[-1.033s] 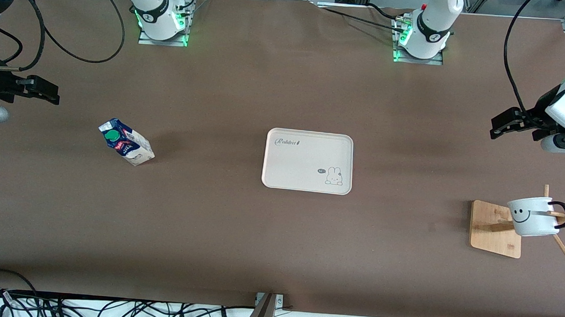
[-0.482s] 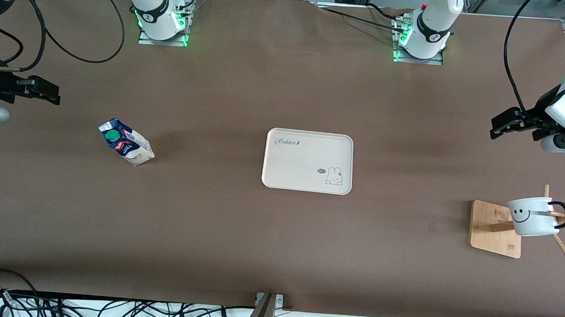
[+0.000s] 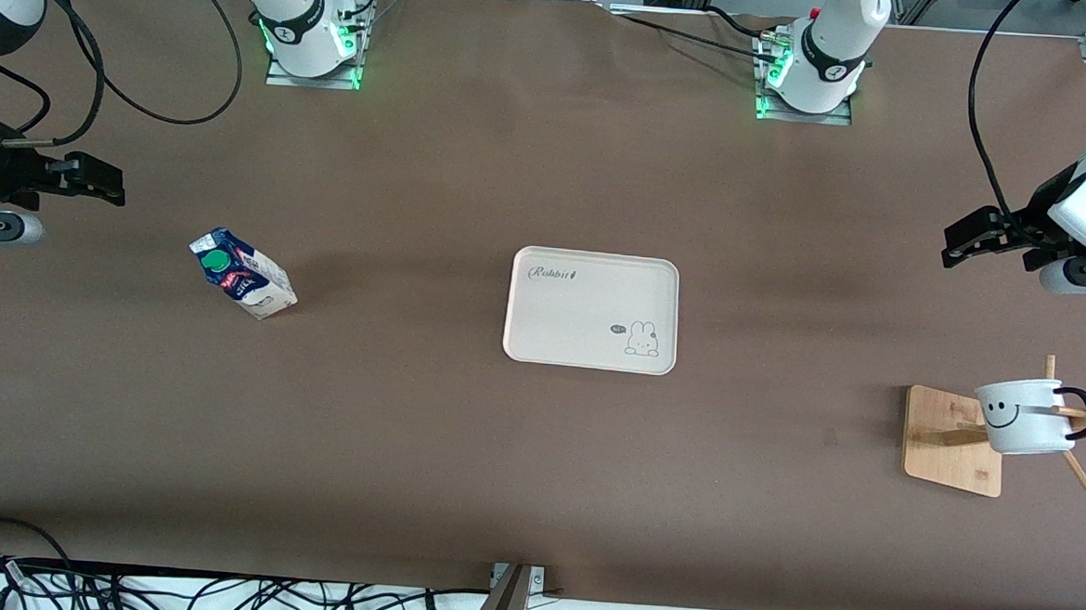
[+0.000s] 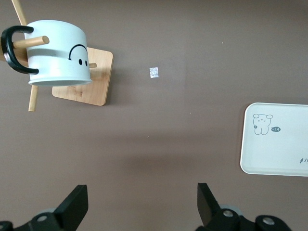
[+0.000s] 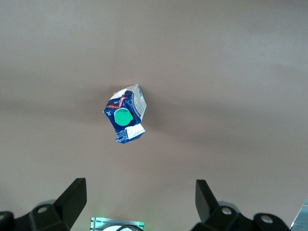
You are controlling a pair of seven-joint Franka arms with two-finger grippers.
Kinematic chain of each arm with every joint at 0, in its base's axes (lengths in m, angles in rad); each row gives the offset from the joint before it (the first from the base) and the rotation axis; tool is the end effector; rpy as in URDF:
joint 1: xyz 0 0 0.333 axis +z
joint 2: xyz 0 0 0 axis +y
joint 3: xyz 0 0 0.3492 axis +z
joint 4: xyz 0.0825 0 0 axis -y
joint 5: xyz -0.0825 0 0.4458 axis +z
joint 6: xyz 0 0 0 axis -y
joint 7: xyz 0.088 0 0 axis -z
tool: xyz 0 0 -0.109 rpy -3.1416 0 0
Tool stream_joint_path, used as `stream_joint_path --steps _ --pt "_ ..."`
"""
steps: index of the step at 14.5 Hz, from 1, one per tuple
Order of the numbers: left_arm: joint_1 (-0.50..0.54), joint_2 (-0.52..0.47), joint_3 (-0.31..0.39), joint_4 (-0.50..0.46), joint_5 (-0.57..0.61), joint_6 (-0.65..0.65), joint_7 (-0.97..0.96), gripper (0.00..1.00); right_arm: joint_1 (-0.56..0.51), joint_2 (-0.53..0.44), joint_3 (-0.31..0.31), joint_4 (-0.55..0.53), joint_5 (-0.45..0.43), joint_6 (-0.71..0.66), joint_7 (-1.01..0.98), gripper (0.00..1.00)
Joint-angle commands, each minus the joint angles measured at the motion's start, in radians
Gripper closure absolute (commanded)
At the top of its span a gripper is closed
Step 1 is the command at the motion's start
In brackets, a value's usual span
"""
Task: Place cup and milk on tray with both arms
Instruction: 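Reach the right gripper to the milk carton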
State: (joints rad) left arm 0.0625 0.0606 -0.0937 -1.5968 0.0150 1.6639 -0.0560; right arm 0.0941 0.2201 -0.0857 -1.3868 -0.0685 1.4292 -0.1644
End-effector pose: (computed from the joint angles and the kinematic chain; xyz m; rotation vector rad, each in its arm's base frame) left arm 0.6432 -0.0169 0.6119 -3.1324 -0.0370 -0.0112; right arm 0.6724 0.0038 0.6002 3.0446 0.2587 -0.2805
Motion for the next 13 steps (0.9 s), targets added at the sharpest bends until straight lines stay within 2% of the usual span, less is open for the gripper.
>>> stream_joint_path --steps 1,3,6,9,13 --pt "-0.006 0.015 0.000 0.028 0.011 -0.004 -0.008 0.00 -0.002 0.054 0.001 0.006 0.012 -0.013 -0.055 0.00" --pt "-0.006 0.013 0.000 0.028 0.010 -0.004 -0.008 0.00 0.001 0.114 0.007 0.006 0.022 -0.001 -0.124 0.00" --pt "-0.006 0.015 -0.001 0.028 0.010 -0.004 -0.008 0.00 -0.004 0.188 0.007 0.009 0.099 0.048 -0.139 0.00" --pt "-0.007 0.013 -0.001 0.029 0.010 -0.004 -0.008 0.00 -0.008 0.243 0.004 0.008 0.098 0.071 -0.170 0.00" --pt "-0.007 0.015 -0.001 0.029 0.010 -0.004 -0.008 0.00 -0.065 0.280 0.001 0.008 0.104 0.105 -0.398 0.00"
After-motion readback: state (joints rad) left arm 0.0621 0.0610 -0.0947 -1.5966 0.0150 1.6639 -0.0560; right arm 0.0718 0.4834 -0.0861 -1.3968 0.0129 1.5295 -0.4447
